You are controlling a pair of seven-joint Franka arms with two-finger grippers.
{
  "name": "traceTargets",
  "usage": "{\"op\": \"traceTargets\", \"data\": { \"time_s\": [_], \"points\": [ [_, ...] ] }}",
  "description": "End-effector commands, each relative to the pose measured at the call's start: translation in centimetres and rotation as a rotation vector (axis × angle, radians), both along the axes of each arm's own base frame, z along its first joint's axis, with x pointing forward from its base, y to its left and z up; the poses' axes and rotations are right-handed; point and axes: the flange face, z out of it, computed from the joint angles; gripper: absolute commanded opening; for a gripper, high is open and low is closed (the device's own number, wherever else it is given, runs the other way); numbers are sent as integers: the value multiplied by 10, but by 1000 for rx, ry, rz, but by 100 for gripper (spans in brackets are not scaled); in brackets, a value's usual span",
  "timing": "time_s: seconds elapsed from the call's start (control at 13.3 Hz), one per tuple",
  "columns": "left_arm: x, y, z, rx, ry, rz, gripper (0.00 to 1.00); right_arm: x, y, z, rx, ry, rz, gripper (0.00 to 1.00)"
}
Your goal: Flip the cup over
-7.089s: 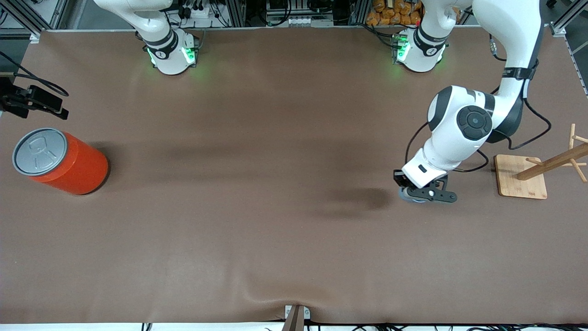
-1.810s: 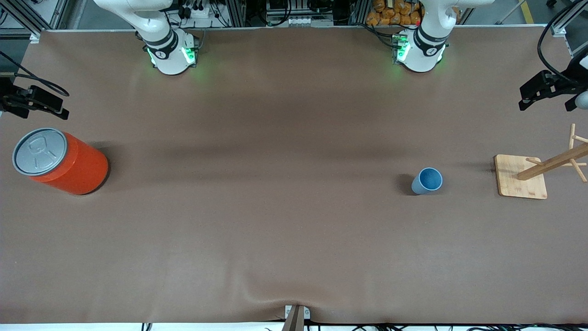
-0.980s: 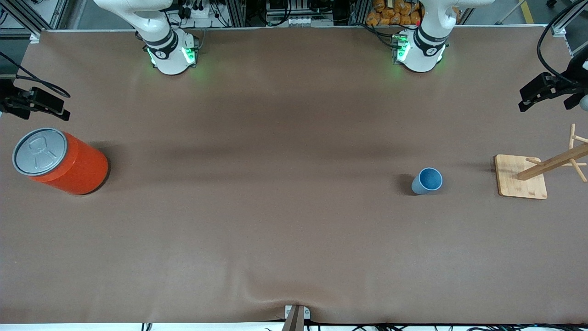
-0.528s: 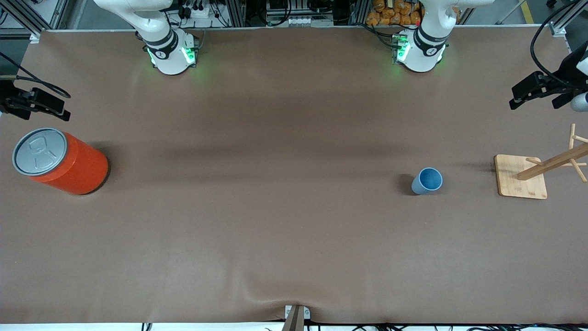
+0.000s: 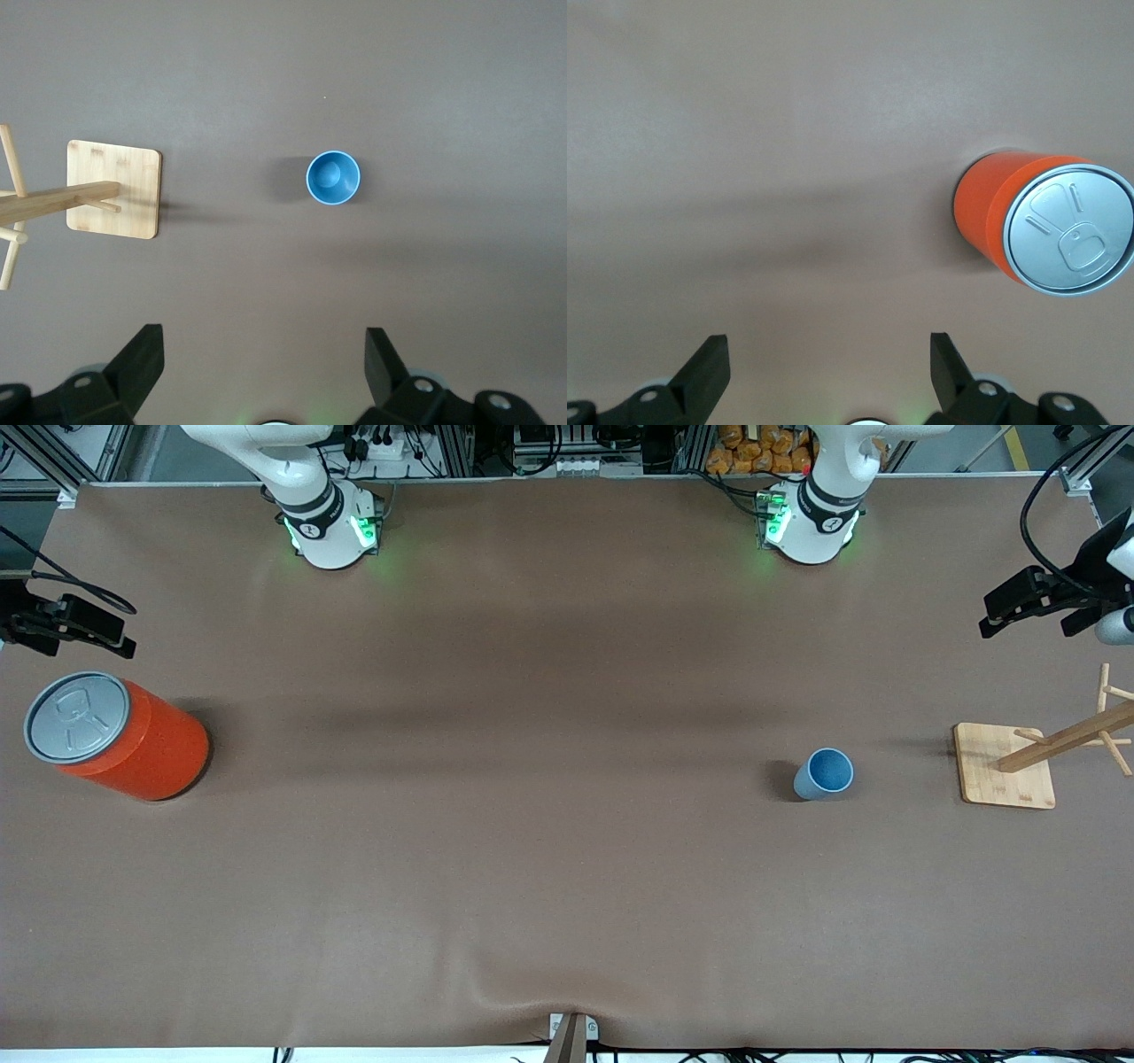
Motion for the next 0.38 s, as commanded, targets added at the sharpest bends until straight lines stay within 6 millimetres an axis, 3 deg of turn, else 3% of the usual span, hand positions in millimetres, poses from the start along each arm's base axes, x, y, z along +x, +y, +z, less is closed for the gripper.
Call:
{"op": "traceTargets", "data": {
  "time_s": [0.0, 0.3],
  "points": [
    [2, -1, 4, -3, 10, -4, 100, 1, 1, 4, -1, -6, 8, 100],
    [-2, -7, 5, 4, 25, -15, 100, 2, 1, 3, -1, -5, 8, 100]
  ]
}}
